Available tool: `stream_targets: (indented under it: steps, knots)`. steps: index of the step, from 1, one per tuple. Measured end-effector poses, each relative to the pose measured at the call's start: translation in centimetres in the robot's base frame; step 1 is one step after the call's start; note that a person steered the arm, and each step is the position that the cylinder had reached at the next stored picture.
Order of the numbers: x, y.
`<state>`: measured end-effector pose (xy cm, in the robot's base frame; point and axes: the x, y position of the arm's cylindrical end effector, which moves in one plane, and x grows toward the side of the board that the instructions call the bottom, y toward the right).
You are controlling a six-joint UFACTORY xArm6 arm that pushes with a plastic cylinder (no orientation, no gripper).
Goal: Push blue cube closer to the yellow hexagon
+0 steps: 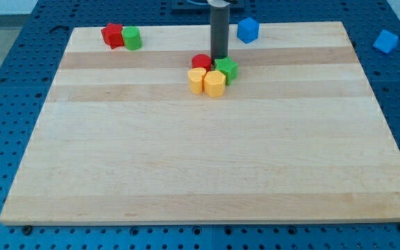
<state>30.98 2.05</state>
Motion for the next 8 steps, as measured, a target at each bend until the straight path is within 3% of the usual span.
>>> stream_targets:
  steps: [1,3,4,6,7,8]
  knots:
    - [-4.1,2.2]
    - [-8.8,-4.4]
    - [-11.7,-0.2]
    - [-11.1,9.5]
    - [-10.2,11.6]
    - [-9.0,9.5]
